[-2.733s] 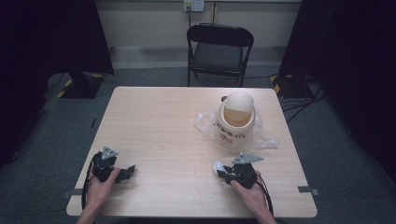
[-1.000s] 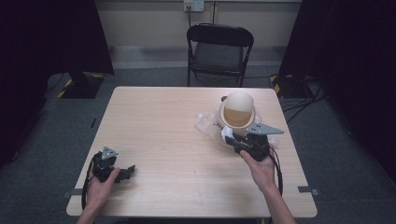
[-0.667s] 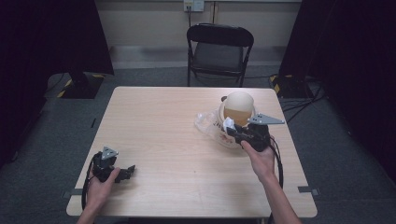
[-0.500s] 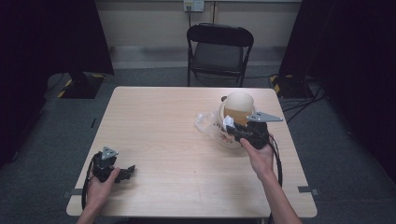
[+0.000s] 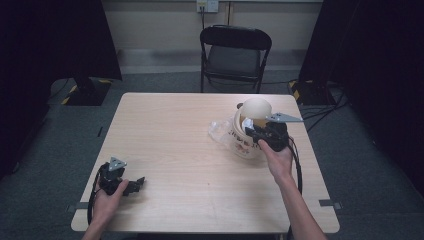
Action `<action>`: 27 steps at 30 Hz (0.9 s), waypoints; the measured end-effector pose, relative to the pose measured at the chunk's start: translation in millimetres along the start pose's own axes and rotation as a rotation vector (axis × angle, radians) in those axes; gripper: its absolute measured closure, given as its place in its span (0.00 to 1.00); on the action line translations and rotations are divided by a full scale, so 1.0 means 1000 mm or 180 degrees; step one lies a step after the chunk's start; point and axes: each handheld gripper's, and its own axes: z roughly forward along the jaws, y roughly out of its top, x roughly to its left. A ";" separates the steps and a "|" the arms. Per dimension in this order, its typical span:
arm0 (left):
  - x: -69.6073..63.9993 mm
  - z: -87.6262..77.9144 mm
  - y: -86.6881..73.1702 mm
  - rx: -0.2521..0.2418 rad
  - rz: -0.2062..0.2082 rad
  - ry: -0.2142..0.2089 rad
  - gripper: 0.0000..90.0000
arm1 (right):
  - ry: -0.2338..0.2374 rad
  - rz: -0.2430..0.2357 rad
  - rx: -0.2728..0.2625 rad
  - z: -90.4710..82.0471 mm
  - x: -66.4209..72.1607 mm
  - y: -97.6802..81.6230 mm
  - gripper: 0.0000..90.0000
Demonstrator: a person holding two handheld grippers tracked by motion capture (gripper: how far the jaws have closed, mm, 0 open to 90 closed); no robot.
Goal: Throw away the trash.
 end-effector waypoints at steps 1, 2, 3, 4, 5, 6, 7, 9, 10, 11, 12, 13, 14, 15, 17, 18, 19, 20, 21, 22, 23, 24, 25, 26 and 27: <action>0.000 0.000 0.000 -0.0001 -0.0001 0.0000 0.00 | -0.0004 0.0000 0.0006 0.001 0.000 0.000 0.80; 0.000 0.000 0.000 -0.0003 -0.0005 -0.0001 0.00 | -0.0027 0.0002 0.0034 0.003 -0.001 0.001 0.80; 0.000 0.000 0.000 -0.0003 -0.0005 -0.0001 0.00 | -0.0027 0.0002 0.0034 0.003 -0.001 0.001 0.80; 0.000 0.000 0.000 -0.0004 -0.0005 0.0000 0.00 | -0.0039 -0.0002 0.0057 0.004 -0.002 0.001 0.80; 0.000 0.000 0.000 -0.0001 -0.0003 0.0000 0.00 | -0.0038 0.0005 0.0068 0.005 -0.002 0.002 0.80; 0.000 0.000 0.000 -0.0004 -0.0005 0.0000 0.00 | -0.0046 0.0008 0.0087 0.006 -0.003 0.002 0.80; 0.000 0.000 0.000 -0.0003 -0.0004 0.0000 0.00 | -0.0062 -0.0006 0.0112 0.009 -0.004 0.002 0.80; 0.000 0.000 0.000 -0.0002 -0.0002 0.0000 0.00 | -0.0074 -0.0015 0.0134 0.010 -0.005 0.002 0.80; 0.000 0.000 0.000 -0.0004 -0.0004 0.0000 0.00 | -0.0076 -0.0008 0.0149 0.013 -0.007 0.001 0.80; 0.000 0.000 0.000 -0.0004 -0.0004 0.0000 0.00 | -0.0076 -0.0008 0.0149 0.013 -0.007 0.001 0.80; 0.000 0.000 0.000 -0.0001 -0.0002 0.0000 0.00 | -0.0083 -0.0006 0.0164 0.015 -0.007 0.001 0.80; 0.000 0.000 0.000 -0.0001 -0.0002 0.0000 0.00 | -0.0083 -0.0006 0.0164 0.015 -0.007 0.001 0.80; 0.000 0.000 0.000 -0.0002 -0.0003 0.0000 0.00 | -0.0089 -0.0005 0.0189 0.017 -0.008 0.000 0.80; 0.000 0.000 0.000 -0.0002 -0.0003 0.0000 0.00 | -0.0089 -0.0005 0.0189 0.017 -0.008 0.000 0.80; 0.000 0.000 0.000 -0.0003 -0.0004 -0.0001 0.00 | -0.0120 -0.0022 0.0230 0.020 -0.009 0.000 0.79; 0.000 0.000 0.000 -0.0001 -0.0002 0.0000 0.00 | -0.0120 -0.0010 0.0239 0.021 -0.009 0.000 0.79; 0.000 0.000 0.000 -0.0003 -0.0004 -0.0001 0.00 | -0.0125 0.0003 0.0262 0.023 -0.011 -0.001 0.79; 0.000 0.000 0.000 -0.0003 -0.0004 -0.0001 0.00 | -0.0122 0.0012 0.0271 0.023 -0.012 -0.001 0.79; 0.000 0.000 0.000 -0.0003 -0.0004 0.0000 0.00 | -0.0127 0.0022 0.0284 0.024 -0.012 -0.001 0.78; 0.000 0.000 0.000 0.0007 0.0014 0.0003 0.00 | -0.0142 0.0036 0.0298 0.025 -0.013 -0.001 0.78; 0.000 0.000 0.000 0.0007 0.0014 0.0003 0.00 | -0.0142 0.0036 0.0298 0.025 -0.013 -0.001 0.78; 0.000 0.000 0.000 -0.0004 -0.0005 -0.0001 0.00 | -0.0141 0.0051 0.0309 0.026 -0.014 -0.002 0.78; 0.000 0.000 0.000 -0.0004 -0.0005 -0.0001 0.00 | -0.0134 0.0063 0.0308 0.027 -0.015 -0.001 0.78; 0.000 0.000 0.000 0.0006 0.0013 0.0004 0.00 | -0.0153 0.0064 0.0326 0.028 -0.014 0.000 0.77; 0.000 0.000 0.000 0.0006 0.0013 0.0004 0.00 | -0.0153 0.0064 0.0326 0.028 -0.014 0.000 0.77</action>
